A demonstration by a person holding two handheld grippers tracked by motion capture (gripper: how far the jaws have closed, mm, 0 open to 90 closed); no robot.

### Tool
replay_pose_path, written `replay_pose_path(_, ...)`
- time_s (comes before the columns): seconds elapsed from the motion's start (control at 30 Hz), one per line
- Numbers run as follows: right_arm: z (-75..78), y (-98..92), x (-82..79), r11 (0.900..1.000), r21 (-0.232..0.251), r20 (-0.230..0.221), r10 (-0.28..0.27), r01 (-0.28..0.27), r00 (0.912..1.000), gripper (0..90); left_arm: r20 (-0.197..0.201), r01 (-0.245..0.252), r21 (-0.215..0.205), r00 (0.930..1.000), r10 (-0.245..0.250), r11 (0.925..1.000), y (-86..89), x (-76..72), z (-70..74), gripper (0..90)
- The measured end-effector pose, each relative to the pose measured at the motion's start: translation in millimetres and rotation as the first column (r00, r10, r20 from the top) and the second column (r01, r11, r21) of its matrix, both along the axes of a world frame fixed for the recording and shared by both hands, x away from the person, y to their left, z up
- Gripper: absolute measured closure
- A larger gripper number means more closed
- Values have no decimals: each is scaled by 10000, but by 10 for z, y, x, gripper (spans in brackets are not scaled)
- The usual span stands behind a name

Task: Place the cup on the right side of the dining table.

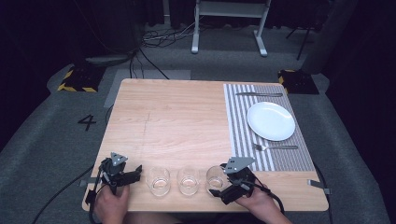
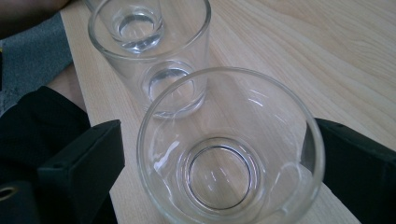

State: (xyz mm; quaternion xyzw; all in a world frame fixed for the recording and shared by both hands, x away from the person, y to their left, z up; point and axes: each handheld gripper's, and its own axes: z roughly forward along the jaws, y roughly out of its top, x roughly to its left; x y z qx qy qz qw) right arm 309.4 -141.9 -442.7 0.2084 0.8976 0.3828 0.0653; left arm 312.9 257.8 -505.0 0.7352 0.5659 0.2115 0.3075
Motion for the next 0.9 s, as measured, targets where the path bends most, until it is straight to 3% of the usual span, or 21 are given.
replay_pose_path(0.17, -93, 62, 49, 9999, -121, -256, 19, -23, 9997, 59, -2, 5, 7, 10000, -5, 10000, 0, 0, 0, 157)
replay_pose_path(0.33, -143, 119, 48, 9993, -376, -155, 59, -65, 9999, 82, 0, 3, 2, 10000, -3, 10000, 0, -1, 0, 157)
replay_pose_path(0.47, -138, 110, 49, 9979, -645, -121, -76, 68, 9999, 171, -14, 16, 5, 10000, -16, 10000, 3, -2, 0, 157)
replay_pose_path(0.9, -105, 141, 72, 9950, -980, -170, -189, 172, 9997, 183, -25, 18, 9, 10000, -18, 10000, 4, -15, 1, 156)
